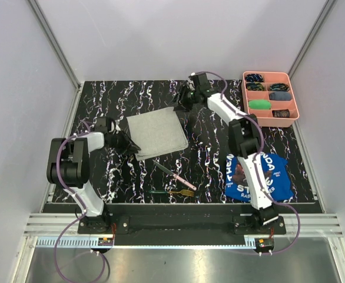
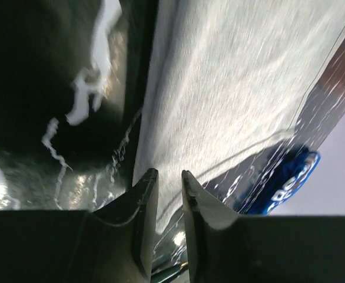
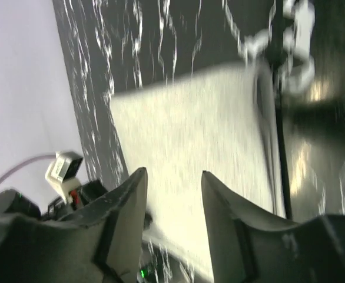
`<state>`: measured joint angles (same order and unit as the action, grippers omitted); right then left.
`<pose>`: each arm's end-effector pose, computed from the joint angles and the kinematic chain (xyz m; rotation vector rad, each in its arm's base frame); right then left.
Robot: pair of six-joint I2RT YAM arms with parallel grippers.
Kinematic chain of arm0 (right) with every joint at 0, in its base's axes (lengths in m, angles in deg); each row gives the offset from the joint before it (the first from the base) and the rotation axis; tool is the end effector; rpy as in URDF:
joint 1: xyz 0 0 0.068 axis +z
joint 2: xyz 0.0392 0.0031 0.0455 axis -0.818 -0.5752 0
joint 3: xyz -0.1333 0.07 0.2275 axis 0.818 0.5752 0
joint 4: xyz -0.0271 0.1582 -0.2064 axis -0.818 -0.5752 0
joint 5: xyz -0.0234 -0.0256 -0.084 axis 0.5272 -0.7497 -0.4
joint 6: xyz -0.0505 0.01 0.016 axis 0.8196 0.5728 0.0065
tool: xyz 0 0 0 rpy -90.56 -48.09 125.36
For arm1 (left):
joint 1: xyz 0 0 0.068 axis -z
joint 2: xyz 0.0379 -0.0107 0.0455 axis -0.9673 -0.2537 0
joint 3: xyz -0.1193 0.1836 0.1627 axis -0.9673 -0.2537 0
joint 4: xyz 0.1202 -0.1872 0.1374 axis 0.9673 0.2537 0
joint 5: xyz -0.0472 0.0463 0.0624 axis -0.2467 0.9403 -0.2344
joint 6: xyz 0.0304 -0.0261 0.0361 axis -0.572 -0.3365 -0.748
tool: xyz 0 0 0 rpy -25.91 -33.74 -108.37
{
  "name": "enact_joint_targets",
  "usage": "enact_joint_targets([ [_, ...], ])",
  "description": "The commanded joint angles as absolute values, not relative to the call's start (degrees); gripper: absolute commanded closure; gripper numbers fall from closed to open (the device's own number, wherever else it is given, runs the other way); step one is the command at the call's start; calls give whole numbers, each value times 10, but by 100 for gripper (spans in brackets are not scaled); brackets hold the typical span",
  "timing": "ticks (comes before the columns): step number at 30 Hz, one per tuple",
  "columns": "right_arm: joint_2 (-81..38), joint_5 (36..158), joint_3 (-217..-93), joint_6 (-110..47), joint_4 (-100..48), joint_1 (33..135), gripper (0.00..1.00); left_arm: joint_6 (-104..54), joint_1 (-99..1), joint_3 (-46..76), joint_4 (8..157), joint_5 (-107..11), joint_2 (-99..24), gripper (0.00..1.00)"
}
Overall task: Fold the napkin into a case and place the utensils inside
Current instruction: Smooth out the square-folded napkin at the center of the board, then pick up the top corner of the square-folded napkin from the center of the board.
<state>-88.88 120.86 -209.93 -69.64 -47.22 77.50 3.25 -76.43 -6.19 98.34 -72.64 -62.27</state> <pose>0.5253 0.2388 0.1673 0.1617 2.4482 1.2011 0.3199 -0.0130 0.1341 -0.7642 2.6253 -0.9743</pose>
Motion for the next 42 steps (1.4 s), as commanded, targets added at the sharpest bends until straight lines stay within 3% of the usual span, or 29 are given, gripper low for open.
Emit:
enact_joint_targets([
  [1,-725,1183,-1979,-595,-562,775,48,6,-725,-88,960,-752,-567,74],
  [6,-632,1161,-1798,-568,-532,774,49,13,-721,-124,957,-733,-575,78],
  [8,-614,1170,-1769,-569,-522,774,56,16,-721,-137,961,-723,-575,83],
  [16,-612,1171,-1702,-569,-507,791,71,25,-723,-154,953,-718,-556,86],
  [24,-624,1153,-1678,-575,-500,801,69,14,-723,-125,985,-750,-477,78],
  [32,-626,1138,-1666,-571,-500,806,63,9,-735,-111,985,-741,-529,87],
  [42,-634,1147,-1655,-563,-499,807,65,-12,-750,-118,986,-703,-528,88],
])
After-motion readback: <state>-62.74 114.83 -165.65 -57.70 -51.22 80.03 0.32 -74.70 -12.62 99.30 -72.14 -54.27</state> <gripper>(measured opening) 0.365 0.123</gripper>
